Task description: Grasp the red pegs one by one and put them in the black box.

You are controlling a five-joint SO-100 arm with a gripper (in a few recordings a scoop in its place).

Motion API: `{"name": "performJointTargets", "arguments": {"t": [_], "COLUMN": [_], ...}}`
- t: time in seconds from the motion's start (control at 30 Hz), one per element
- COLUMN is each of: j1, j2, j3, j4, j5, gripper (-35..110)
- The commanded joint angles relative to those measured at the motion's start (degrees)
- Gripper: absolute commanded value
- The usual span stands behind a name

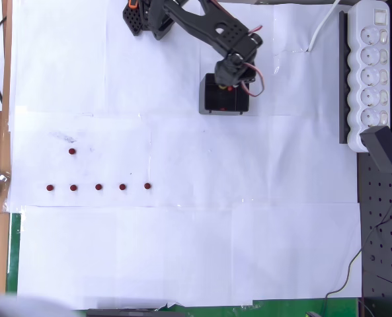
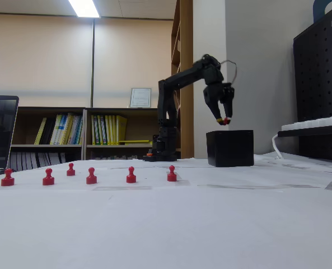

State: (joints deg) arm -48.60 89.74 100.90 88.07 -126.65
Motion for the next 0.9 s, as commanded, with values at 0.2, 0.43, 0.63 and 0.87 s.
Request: {"name": "performJointTargets", "arguments": {"t": [0.2,0.43,0.63,0.87], "j1": [2.1,3.7,5.3,10.0], "j2": [10.5,10.6,7.4,-8.8], "j3": [4.0,3.6,3.8,6.8], "j4": [-10.2,-9.7,-8.3,-3.1], "j5": [2.9,4.4,5.2,7.4], "gripper": [1,11,15,14]}}
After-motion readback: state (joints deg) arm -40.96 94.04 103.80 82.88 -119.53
